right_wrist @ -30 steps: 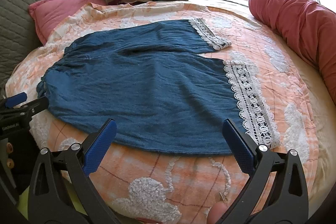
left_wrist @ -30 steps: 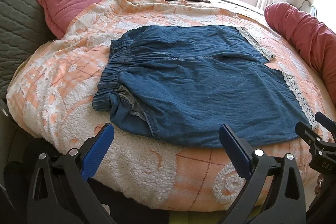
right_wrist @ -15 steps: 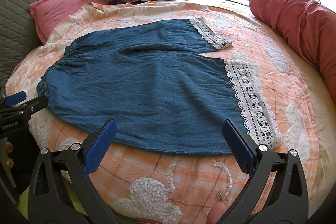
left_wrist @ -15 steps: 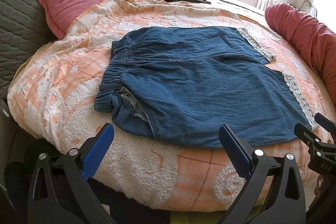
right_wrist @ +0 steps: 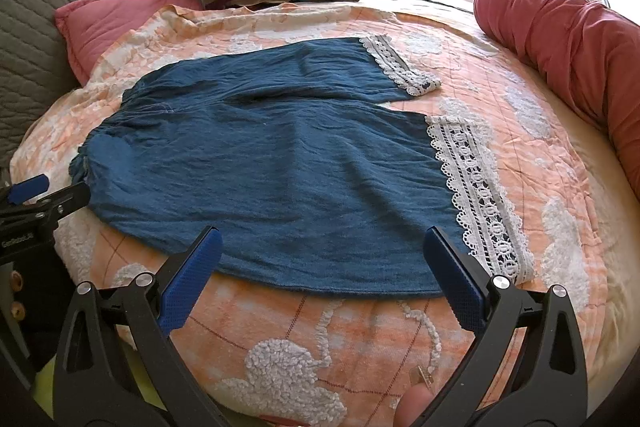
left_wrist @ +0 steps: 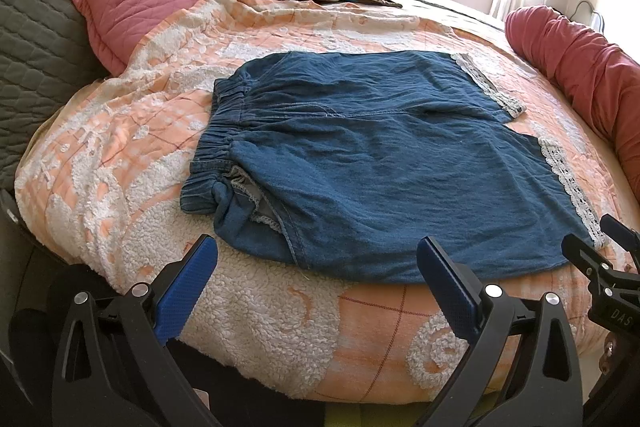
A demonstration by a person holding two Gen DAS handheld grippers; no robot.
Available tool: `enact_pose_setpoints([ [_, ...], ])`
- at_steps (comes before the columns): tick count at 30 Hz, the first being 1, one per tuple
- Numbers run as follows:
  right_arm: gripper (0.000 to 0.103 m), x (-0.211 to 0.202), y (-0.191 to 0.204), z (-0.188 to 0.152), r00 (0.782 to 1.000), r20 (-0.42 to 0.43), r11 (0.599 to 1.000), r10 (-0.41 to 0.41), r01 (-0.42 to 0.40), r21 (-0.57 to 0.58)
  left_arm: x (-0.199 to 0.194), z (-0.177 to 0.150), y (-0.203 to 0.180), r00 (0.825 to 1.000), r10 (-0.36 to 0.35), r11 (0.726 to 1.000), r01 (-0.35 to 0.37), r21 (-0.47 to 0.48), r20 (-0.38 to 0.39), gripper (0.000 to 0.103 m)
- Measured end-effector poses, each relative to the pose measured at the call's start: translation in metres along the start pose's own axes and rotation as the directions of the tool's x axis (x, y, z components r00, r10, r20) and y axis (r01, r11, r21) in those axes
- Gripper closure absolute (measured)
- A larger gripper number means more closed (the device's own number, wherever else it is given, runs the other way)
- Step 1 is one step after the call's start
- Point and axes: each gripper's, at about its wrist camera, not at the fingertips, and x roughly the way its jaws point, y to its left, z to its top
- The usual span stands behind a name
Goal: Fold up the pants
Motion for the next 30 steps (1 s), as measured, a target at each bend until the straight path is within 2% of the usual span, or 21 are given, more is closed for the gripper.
enact_pose_setpoints([
  [14, 0.008, 0.006, 0.006, 0.007, 1.0, 0.0, 1.0, 0.007, -0.007, -0.018, 0.0, -0.006, -0.004, 1.0, 0.004, 1.0, -0.004, 0.001, -0.004, 0.004],
  [19, 0.008, 0.013, 0.016, 0.014, 1.0, -0.004, 0.999, 0.024, -0.025, -0.035, 0.011, 0.002, 0.007, 1.0, 0.008, 1.0, -0.008, -0.022, -0.01, 0.004],
  [30, 0.008, 0.047, 0.051, 0.068, 0.996, -0.004, 0.987, 0.091, -0.09, -0.136, 0.04, 0.043, 0.054, 0.998, 0.059, 0.993, -0.061, -0.103, -0.019, 0.004],
])
